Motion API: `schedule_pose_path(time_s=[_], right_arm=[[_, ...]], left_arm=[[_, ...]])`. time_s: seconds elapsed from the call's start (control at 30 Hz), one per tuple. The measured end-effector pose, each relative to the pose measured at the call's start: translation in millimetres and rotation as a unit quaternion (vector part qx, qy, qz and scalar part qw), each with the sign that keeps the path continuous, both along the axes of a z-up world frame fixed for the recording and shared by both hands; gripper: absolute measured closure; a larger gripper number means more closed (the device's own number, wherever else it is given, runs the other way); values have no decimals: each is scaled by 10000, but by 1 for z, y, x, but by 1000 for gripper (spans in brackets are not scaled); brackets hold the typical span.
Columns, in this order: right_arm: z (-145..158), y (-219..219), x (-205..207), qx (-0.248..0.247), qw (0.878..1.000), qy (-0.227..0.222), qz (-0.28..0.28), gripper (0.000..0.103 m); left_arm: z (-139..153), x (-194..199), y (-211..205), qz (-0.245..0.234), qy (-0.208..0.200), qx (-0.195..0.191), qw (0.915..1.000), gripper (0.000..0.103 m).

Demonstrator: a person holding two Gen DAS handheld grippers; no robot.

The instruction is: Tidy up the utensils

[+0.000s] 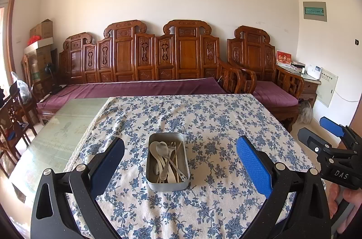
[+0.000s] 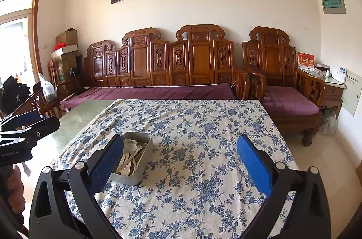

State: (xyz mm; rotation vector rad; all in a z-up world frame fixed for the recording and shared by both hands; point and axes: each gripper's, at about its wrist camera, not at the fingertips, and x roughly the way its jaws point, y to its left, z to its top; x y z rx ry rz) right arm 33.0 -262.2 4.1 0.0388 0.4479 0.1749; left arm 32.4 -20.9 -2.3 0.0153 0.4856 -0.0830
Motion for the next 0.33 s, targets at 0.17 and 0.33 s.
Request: schedule_pose_path(time_s=[0.17,0.33], right_arm=[[-1,-1,0,6,10000,0,-10,2],[0,-1,0,6,10000,-1,-15,2]], left_arm=[[-1,0,0,-15,7,3,10000,7],[-1,0,0,-13,3,0,10000,7]])
